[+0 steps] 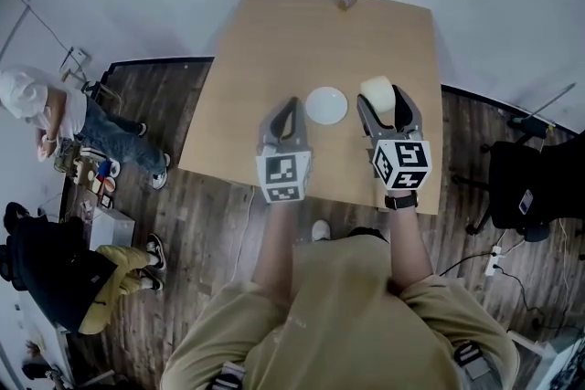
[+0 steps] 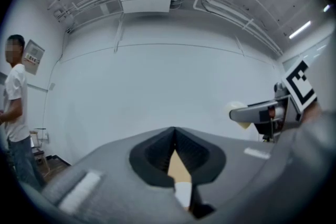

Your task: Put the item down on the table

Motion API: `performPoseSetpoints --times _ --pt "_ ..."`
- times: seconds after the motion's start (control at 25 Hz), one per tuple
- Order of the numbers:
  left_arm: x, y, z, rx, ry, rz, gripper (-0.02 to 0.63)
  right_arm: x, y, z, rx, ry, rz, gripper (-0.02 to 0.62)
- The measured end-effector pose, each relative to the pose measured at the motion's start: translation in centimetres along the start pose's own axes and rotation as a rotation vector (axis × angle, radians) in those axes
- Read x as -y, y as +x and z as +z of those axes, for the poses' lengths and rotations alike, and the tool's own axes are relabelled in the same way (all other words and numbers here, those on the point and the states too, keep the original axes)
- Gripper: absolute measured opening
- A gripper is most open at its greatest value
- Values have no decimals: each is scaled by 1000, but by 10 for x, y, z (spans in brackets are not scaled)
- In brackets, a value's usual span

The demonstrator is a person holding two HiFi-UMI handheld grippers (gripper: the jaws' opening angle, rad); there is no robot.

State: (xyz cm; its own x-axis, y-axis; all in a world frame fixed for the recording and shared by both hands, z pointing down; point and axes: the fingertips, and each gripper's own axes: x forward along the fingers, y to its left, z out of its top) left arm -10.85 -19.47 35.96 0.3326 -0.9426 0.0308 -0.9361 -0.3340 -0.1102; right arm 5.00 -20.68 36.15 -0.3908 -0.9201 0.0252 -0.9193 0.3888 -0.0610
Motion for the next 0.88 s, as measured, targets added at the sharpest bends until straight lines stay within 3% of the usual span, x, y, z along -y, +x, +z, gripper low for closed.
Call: performPoseSetpoints --times 0.28,0.52,0.88 --pt "-38 30 -45 -61 2 -50 0 6 43 -44 -102 -26 -52 321" --pt "-52 75 -80 -88 -76 -70 0 16 100 -90 -182 0 -19 321" --pt "-73 129 -143 -221 -166 -36 2 12 170 -182 -386 12 53 321"
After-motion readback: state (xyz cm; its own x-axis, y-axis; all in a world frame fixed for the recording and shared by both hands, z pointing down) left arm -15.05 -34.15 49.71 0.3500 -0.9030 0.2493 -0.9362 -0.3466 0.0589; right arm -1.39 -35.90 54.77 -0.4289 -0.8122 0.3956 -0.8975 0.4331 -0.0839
